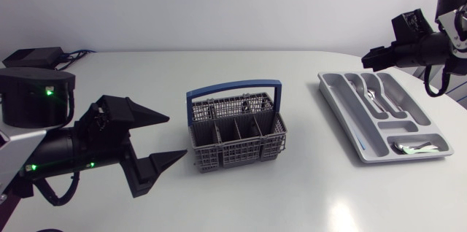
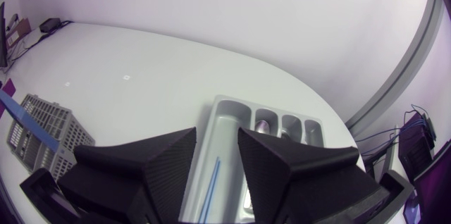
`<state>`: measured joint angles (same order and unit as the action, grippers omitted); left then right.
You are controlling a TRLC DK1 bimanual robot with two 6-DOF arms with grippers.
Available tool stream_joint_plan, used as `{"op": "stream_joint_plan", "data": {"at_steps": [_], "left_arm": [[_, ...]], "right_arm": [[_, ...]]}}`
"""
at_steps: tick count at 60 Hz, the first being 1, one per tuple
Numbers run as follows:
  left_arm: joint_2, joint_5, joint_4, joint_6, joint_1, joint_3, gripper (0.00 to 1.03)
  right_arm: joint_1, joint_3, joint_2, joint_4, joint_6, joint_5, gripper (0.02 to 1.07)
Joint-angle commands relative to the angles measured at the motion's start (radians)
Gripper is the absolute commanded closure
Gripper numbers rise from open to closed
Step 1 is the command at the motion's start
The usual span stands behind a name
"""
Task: Sort the cutlery from the basket into the organizer compartments.
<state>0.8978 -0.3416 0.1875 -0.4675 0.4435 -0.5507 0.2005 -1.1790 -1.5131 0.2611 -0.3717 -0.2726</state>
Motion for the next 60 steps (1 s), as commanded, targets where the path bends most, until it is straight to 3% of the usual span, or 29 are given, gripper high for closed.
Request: {"op": "stream_joint_plan", "data": {"at_steps": [1,15,32,60], "left_arm": [[0.032,0.006,-0.016,0.032,-0.012,-0.022,0.05],[0.110,0.016,-0.053,0.053,-0.028,-0.060,0.05],[0.214,0.061,-0.135,0.069,-0.034,-0.095,0.05],[0.349,0.070,-0.244,0.073,-0.115,-0.138,0.05]], "right_arm": [[-0.042,0.065,0.062,-0.006,0.043,-0.017,0.60],[-0.200,0.157,0.146,-0.014,0.105,-0.020,0.60],[-0.369,0.186,0.110,-0.089,0.214,-0.014,0.60],[-0.467,0.209,0.036,-0.120,0.284,-0.036,0.61]]}}
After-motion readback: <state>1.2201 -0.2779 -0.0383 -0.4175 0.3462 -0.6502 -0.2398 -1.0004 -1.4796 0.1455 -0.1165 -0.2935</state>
